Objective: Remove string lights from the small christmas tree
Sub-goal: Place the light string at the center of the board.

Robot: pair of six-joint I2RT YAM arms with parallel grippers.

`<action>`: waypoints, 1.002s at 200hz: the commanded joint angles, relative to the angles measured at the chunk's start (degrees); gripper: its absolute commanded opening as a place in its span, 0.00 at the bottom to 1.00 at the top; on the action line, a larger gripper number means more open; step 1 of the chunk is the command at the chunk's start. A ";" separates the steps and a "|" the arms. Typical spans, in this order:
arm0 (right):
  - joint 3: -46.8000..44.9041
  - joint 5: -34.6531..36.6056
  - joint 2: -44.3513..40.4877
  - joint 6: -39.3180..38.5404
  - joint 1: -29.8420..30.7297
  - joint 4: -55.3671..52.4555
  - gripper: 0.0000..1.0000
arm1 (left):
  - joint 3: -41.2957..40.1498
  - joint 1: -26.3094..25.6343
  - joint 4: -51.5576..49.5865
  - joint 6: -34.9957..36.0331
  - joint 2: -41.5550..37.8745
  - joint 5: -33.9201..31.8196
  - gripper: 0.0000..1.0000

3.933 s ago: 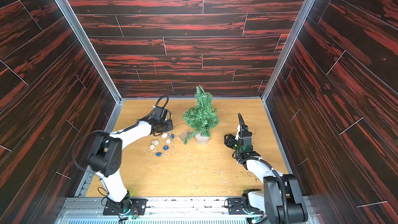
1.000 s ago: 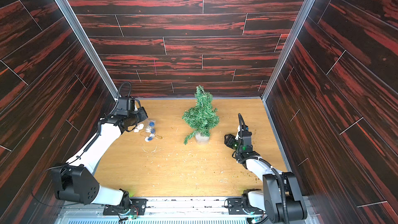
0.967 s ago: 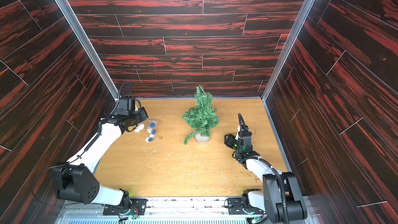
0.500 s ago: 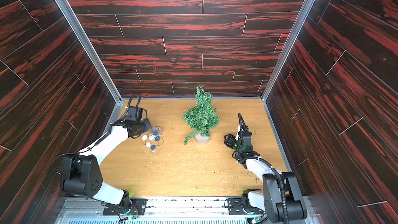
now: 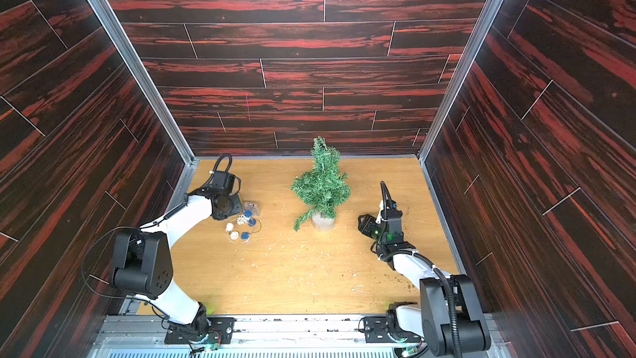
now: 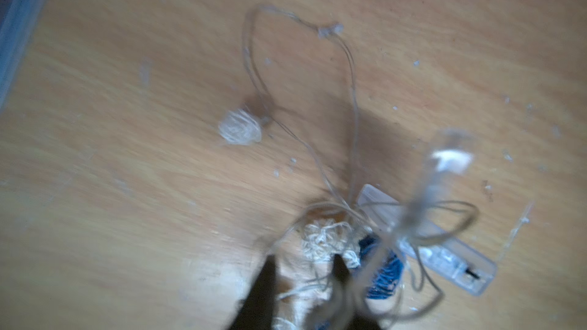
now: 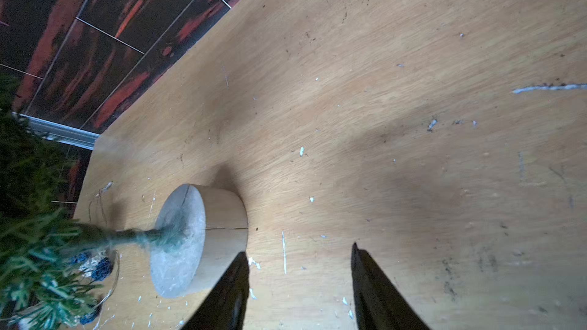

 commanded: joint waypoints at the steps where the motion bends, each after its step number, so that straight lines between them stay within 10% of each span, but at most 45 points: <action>1: 0.39 0.28 -0.40 0.18 -0.17 -0.33 0.55 | 2.83 -0.10 -6.07 0.09 -2.81 -4.99 0.49; 56: 0.58 -0.05 -0.44 0.31 -0.31 -0.64 0.55 | 3.14 -0.42 -3.90 -1.44 -10.99 5.13 0.78; 109: 0.46 -0.57 -0.50 0.73 -0.37 0.11 0.55 | 6.97 -2.17 -5.79 -0.46 -8.52 6.29 0.37; 200: 0.65 -0.27 -0.09 0.24 -0.43 -0.20 0.55 | 16.82 -7.25 -0.22 -0.53 9.25 9.42 0.36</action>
